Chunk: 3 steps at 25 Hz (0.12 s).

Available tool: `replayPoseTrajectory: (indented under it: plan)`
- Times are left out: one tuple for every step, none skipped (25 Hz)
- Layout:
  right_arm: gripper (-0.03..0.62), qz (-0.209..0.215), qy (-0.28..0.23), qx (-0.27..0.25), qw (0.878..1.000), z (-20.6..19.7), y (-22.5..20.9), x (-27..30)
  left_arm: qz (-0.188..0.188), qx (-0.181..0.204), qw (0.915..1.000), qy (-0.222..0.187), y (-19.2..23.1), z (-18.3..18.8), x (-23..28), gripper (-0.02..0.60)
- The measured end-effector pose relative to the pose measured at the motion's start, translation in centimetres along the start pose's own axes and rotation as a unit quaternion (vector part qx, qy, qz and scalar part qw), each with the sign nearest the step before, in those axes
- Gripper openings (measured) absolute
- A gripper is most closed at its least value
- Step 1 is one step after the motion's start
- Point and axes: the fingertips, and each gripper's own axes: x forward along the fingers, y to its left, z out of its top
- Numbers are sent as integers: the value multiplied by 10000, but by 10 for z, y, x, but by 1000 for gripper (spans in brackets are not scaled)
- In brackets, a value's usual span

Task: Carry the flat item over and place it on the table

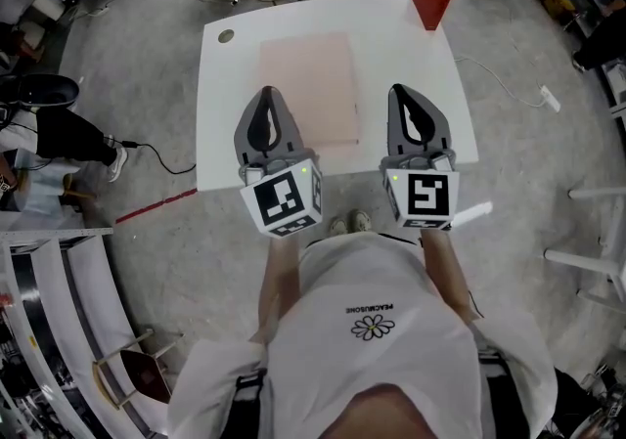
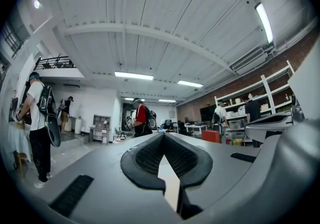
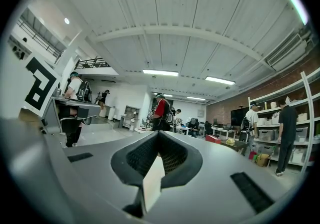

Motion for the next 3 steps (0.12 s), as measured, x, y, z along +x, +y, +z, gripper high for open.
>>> replayPoseTrajectory:
  plan:
    - [11,0,52,20,10000,-2,2,0,-8,17,10000,13,1,-2,0,15]
    - [11,8,90,35,10000,-4,5,0,-17,33,10000,26,3,-3,-1,15]
    - [11,18,124,47,9999,-6,7,0,-25,49,10000,40,4,-5,-1,15]
